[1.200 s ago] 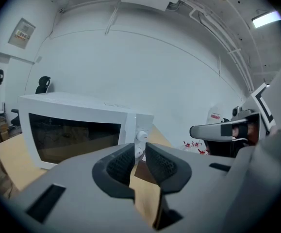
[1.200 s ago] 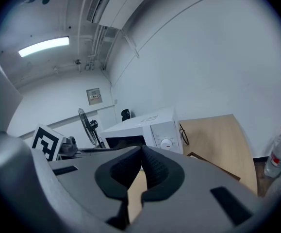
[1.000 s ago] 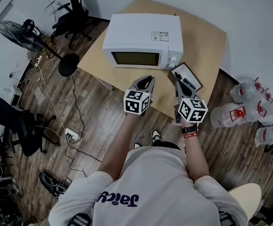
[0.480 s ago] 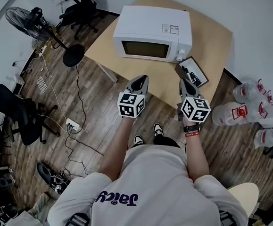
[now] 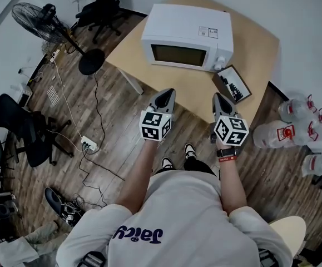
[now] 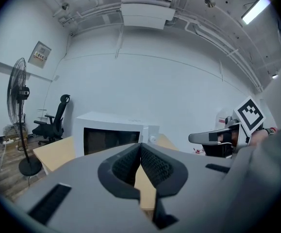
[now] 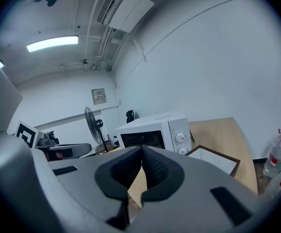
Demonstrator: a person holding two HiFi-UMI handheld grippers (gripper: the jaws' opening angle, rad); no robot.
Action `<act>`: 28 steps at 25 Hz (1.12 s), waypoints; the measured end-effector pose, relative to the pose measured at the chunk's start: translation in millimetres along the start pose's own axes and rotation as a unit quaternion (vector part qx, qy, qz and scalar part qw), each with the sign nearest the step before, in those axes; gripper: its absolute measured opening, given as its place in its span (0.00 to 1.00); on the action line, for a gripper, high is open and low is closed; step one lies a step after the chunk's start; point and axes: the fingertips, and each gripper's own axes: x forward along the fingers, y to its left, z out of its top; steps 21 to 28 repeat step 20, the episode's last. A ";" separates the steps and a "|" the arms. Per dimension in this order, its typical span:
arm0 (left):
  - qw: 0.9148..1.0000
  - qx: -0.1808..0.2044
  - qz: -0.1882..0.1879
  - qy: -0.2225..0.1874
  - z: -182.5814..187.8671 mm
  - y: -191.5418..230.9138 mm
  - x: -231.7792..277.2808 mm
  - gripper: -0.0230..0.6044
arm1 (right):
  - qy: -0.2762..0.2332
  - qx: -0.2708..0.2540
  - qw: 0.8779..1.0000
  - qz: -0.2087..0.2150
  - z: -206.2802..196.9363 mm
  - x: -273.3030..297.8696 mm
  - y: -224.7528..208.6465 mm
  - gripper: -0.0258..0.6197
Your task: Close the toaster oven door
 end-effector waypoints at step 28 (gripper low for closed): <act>0.993 -0.009 -0.026 0.112 -92.7 14.4 -4.9 0.07 | 0.058 -0.027 0.997 0.047 -57.8 17.2 12.7 0.06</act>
